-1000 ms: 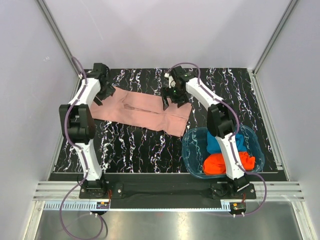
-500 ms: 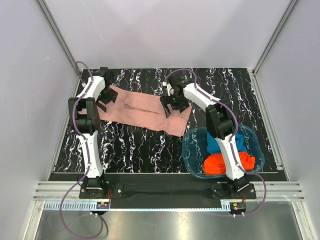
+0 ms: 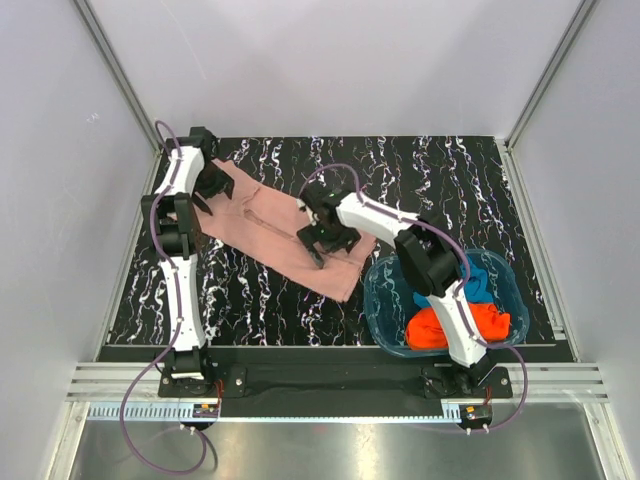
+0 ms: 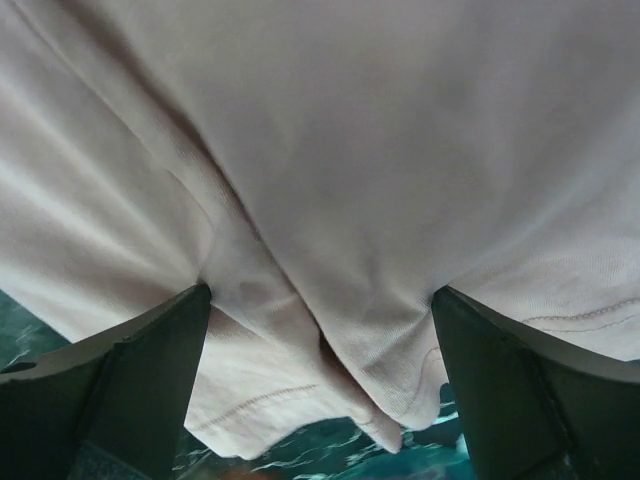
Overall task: Fold and stack the t-shirts
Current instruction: Fold the tshirt
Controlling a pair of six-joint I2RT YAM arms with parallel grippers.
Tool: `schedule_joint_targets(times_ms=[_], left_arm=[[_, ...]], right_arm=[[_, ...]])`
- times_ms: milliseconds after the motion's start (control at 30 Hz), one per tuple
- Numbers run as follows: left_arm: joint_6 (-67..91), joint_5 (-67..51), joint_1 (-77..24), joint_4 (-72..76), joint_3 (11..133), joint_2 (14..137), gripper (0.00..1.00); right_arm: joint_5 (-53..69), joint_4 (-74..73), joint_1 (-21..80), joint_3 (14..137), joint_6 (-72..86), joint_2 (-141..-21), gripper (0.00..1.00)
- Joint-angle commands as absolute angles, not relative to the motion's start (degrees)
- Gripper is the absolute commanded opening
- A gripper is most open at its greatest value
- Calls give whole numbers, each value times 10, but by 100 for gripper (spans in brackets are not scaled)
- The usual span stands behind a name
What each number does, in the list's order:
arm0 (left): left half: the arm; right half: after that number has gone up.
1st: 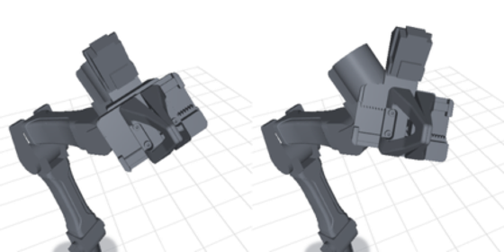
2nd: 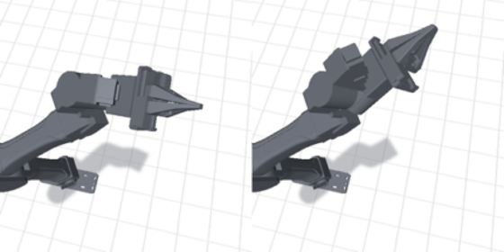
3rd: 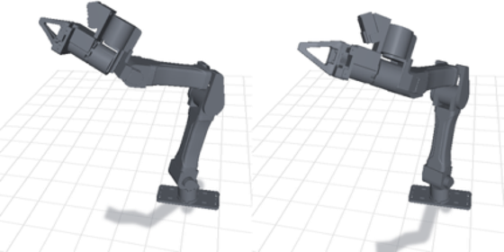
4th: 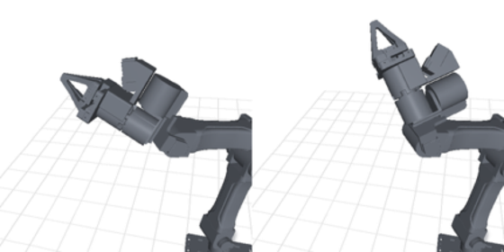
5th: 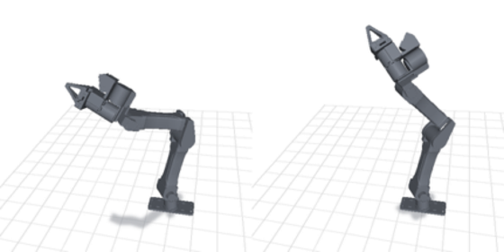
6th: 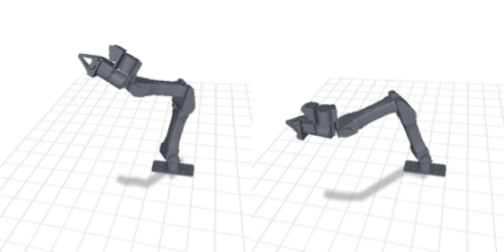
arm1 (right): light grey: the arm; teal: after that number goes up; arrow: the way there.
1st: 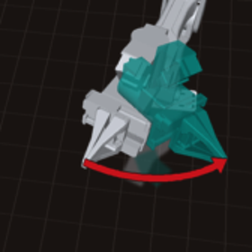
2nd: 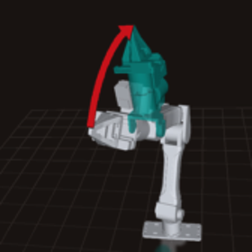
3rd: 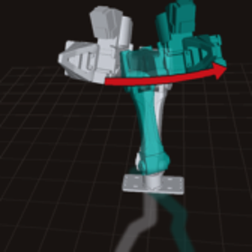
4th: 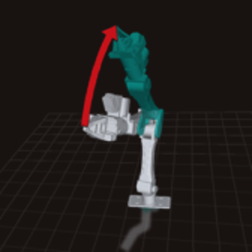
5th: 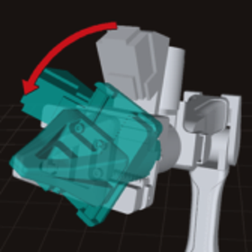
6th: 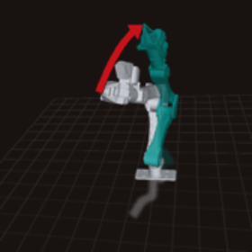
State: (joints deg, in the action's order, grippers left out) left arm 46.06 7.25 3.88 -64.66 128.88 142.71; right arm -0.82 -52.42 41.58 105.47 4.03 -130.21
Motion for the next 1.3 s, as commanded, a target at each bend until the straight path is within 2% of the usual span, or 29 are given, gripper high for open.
schedule_joint_targets(times_ms=[0, 167, 267, 367, 533, 633, 733, 867, 1033, 1267], left_arm=[[373, -1, 63, -619, 1340, 1491, 77], [304, -75, 73, -589, 1391, 1514, 77], [301, -153, 80, -514, 1352, 1482, 78], [301, -172, 86, -444, 1325, 1444, 79], [298, -164, 88, -460, 1362, 1351, 80], [297, -129, 79, -459, 1308, 1260, 79], [289, -51, 40, -464, 1203, 1182, 78], [317, 110, -29, -489, 1094, 1127, 77], [406, 175, -79, -450, 982, 1120, 77], [436, 215, -87, -449, 1014, 1205, 75]], right_arm=[[36, -557, 457, 1032, 98, -1278, 100], [139, -563, 497, 1082, 158, -1285, 100], [215, -571, 506, 1134, 183, -1298, 100], [192, -598, 505, 1172, 169, -1292, 100], [157, -628, 491, 1188, 142, -1245, 100], [143, -622, 455, 1148, 149, -1216, 100], [128, -610, 423, 1112, 143, -1197, 100], [78, -623, 416, 1098, 109, -1202, 100], [57, -608, 416, 1074, 96, -1210, 100], [43, -577, 419, 1046, 95, -1234, 98]])
